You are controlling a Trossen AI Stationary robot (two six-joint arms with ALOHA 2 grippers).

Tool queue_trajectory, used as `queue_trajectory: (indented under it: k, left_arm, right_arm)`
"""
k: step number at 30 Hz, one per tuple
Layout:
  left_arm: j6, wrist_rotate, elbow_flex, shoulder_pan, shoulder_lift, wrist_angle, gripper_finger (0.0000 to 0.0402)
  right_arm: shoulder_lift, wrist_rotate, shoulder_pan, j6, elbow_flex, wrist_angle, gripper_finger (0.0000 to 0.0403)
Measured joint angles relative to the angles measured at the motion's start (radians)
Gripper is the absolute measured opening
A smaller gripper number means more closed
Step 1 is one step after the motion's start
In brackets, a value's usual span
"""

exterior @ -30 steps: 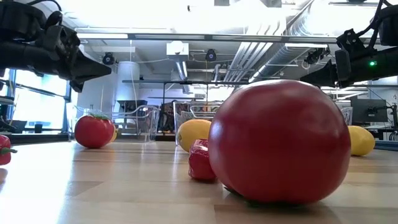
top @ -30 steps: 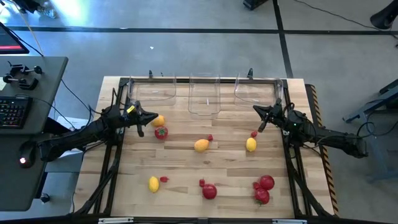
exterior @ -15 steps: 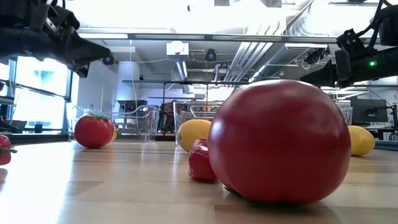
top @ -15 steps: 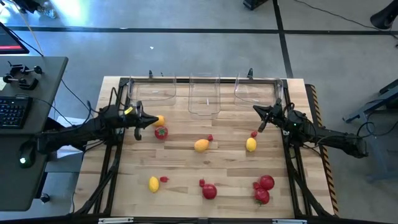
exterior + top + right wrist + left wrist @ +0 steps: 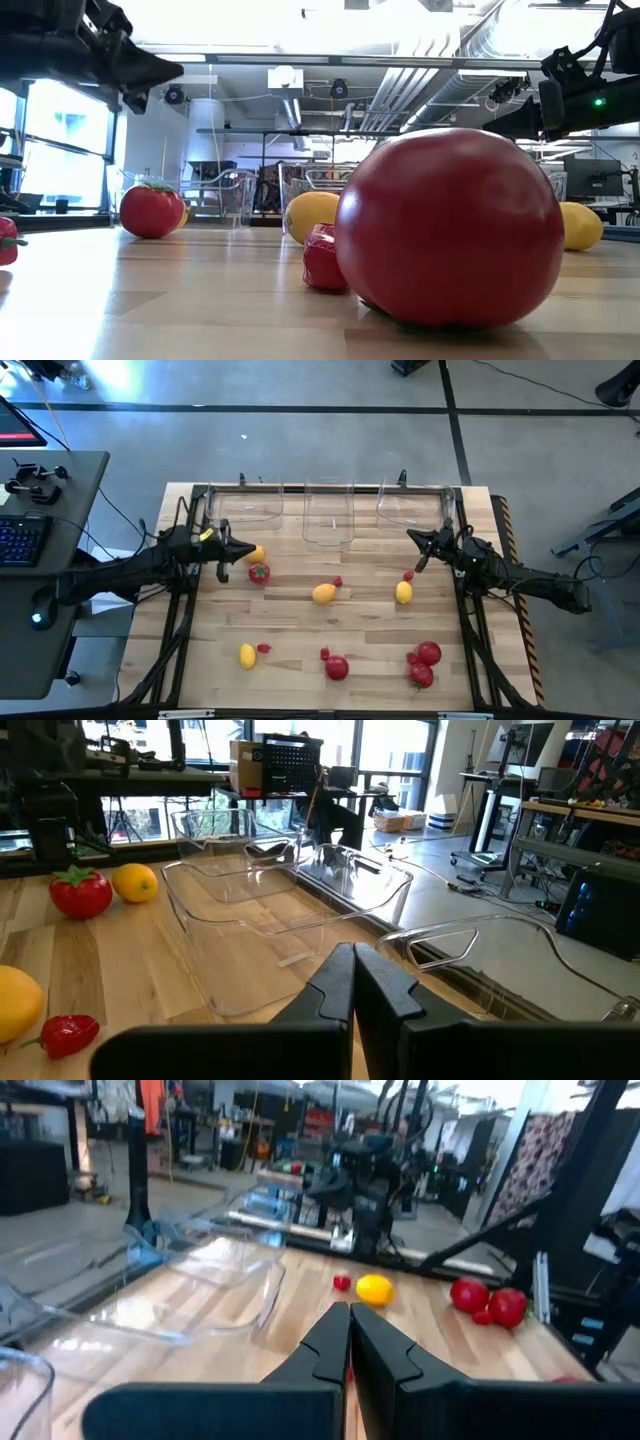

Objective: Sort produce into baskets
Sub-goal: Put the lemon into the left transparent bin

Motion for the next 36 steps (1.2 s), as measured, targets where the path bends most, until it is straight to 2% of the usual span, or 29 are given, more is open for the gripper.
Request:
queue_trajectory:
  k: [7, 16, 29, 36]
  left_arm:
    - [0.053, -0.029, 0.007, 0.001, 0.143, 0.080, 0.0000]
    - [0.086, -0.027, 0.144, -0.016, 0.387, 0.064, 0.0000]
    - [0.185, -0.030, 0.350, -0.154, 0.711, 0.061, 0.0000]
    - [0.176, -0.030, 0.445, -0.255, 0.829, 0.049, 0.0003]
  right_arm:
    - [0.000, 0.000, 0.000, 0.000, 0.000, 0.000, 0.0000]
    - [0.000, 0.000, 0.000, 0.000, 0.000, 0.000, 0.0000]
    - [0.000, 0.000, 0.000, 0.000, 0.000, 0.000, 0.0000]
    - [0.000, 0.000, 0.000, 0.000, 0.000, 0.000, 0.0000]
